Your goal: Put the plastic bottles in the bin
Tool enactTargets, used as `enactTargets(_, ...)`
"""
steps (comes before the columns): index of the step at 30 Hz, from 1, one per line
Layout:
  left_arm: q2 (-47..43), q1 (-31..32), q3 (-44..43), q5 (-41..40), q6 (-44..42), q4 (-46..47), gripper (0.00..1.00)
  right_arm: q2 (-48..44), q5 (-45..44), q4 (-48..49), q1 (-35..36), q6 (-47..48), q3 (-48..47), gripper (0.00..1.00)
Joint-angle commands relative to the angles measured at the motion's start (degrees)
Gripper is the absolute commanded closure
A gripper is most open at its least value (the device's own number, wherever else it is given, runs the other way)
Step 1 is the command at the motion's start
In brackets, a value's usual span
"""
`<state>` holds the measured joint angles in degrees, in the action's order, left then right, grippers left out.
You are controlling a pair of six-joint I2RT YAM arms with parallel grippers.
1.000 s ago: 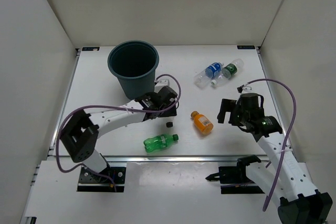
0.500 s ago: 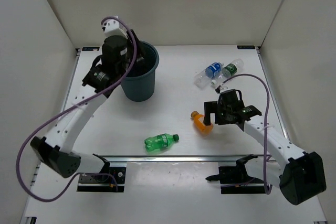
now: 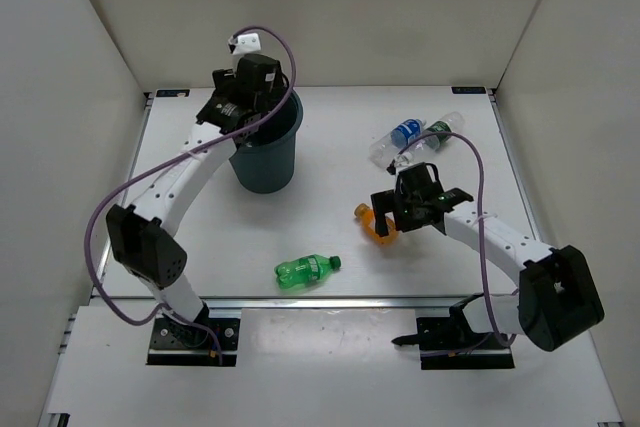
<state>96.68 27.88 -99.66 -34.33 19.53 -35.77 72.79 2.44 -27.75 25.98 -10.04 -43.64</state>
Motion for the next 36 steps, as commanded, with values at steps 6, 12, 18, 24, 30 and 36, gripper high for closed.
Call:
enactTargets(6,-22.29,6.57,12.44,16.43,-4.76,-3.61,0.01,3.49,1.61,8.32,3.9,3.71,-0.31,0.01)
enactTargets(12,-37.51,7.19,38.55,29.93,0.15,-5.97,0.02,7.09,-4.42,13.24,7.24,8.8,-1.53,0.01)
enactTargets(18,-49.46,3.6,52.62,31.42,4.28,-11.95,0.01,13.86,-14.28,4.31,6.81,16.63,-8.56,0.01)
enactTargets(24,-58.01,1.48,57.02,31.78,5.96,-14.76,0.02,12.56,-8.87,-0.47,8.04,33.13,-10.42,0.01)
enactTargets(30,-57.75,2.8,57.55,32.38,6.75,-14.51,0.02,6.58,-3.32,17.25,9.97,50.88,-2.97,0.01)
enactTargets(36,-56.35,2.27,57.64,32.83,6.84,-14.94,0.01,6.57,1.86,24.15,8.22,47.36,-6.53,0.01)
